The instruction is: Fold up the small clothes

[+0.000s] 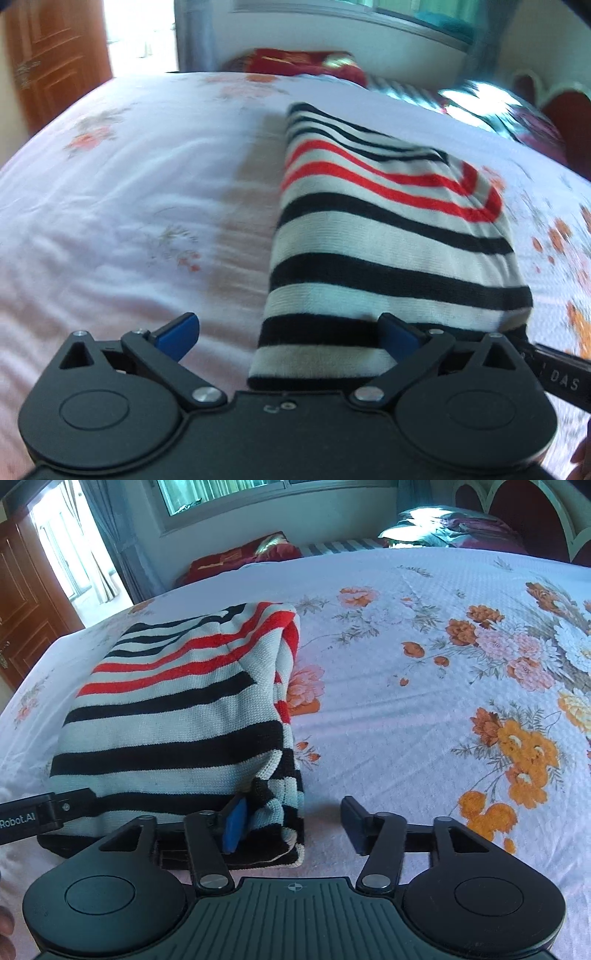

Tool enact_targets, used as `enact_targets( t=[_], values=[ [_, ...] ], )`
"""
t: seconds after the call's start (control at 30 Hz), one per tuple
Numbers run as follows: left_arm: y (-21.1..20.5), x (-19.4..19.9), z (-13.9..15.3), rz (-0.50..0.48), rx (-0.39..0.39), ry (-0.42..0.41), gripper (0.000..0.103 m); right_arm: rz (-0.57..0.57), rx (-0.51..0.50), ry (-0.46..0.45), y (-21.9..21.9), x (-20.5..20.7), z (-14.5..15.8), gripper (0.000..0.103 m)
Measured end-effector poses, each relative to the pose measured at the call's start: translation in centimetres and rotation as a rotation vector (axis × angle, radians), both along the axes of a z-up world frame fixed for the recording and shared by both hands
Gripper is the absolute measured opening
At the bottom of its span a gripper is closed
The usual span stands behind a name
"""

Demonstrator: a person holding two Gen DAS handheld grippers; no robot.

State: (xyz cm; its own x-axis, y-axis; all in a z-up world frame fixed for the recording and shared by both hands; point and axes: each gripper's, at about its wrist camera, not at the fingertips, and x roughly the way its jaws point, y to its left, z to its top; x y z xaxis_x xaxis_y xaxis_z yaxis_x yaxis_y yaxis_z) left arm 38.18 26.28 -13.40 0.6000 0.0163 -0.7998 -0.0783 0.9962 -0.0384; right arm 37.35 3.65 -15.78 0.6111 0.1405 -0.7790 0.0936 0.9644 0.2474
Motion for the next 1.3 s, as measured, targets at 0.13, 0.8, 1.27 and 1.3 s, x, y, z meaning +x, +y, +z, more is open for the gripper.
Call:
enact_targets(
  t=[0.13,0.8,1.27,1.3],
  values=[
    [-0.1,-1.8,1.4,0.044,0.04,-0.04,0.101,0.018,-0.024,-0.051,-0.2,-1.7,1.8,0.07],
    [-2.7,-23.3,14.7,0.013,0.095,-0.184,0.102,0.178,-0.139,-0.442,-1.0,-24.6,16.6,0.103],
    [-3.2,-34.3,18.8,0.042,0.091,-0.252,0.102,0.117,-0.092,-0.552,-2.7,-34.8,20.1,0.103],
    [-3.3,-34.7,18.9,0.04,0.087,-0.255,0.102,0.114,-0.088,-0.556,-2.8,-35.2,20.2,0.103]
  ],
)
